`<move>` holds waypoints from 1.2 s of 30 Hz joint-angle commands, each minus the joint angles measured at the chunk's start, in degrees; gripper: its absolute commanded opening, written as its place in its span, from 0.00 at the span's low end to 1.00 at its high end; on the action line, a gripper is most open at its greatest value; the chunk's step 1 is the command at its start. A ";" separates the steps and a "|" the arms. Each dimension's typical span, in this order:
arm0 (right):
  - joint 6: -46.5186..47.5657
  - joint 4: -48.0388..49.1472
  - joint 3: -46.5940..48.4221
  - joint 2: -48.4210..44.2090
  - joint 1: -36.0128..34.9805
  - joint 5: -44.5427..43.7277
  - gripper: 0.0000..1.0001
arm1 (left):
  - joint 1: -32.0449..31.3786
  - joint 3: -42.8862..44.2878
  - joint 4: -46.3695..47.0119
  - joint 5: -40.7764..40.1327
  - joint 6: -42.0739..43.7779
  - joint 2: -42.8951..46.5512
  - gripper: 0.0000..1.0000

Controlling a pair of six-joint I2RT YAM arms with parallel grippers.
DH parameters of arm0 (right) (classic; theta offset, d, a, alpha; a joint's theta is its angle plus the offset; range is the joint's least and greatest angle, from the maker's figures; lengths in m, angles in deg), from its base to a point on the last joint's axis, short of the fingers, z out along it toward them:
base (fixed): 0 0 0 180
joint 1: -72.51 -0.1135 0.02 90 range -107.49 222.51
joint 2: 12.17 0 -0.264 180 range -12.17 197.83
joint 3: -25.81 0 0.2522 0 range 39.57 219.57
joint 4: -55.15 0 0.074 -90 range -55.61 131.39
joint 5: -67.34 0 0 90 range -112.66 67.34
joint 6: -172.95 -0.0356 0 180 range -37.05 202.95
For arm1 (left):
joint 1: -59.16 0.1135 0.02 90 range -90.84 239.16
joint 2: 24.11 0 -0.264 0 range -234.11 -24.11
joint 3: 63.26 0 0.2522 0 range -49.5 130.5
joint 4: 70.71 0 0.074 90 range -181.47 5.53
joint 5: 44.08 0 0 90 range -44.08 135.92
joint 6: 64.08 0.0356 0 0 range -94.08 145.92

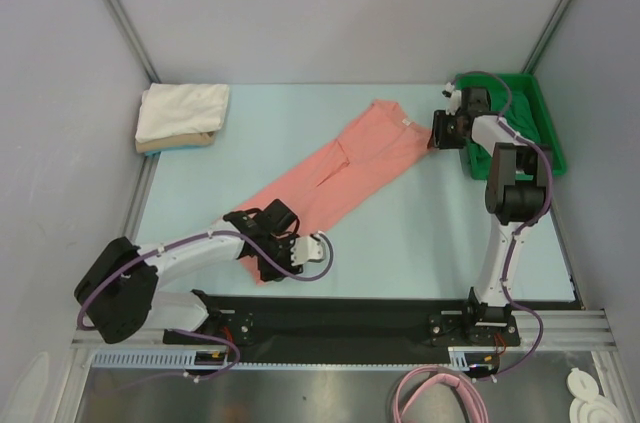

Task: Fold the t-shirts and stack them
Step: Fold the tshirt

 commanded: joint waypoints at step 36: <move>0.60 -12.90 50.12 30.31 -1.73 -3.53 0.00 | -15.53 27.52 -12.90 16.53 6.07 -24.12 0.00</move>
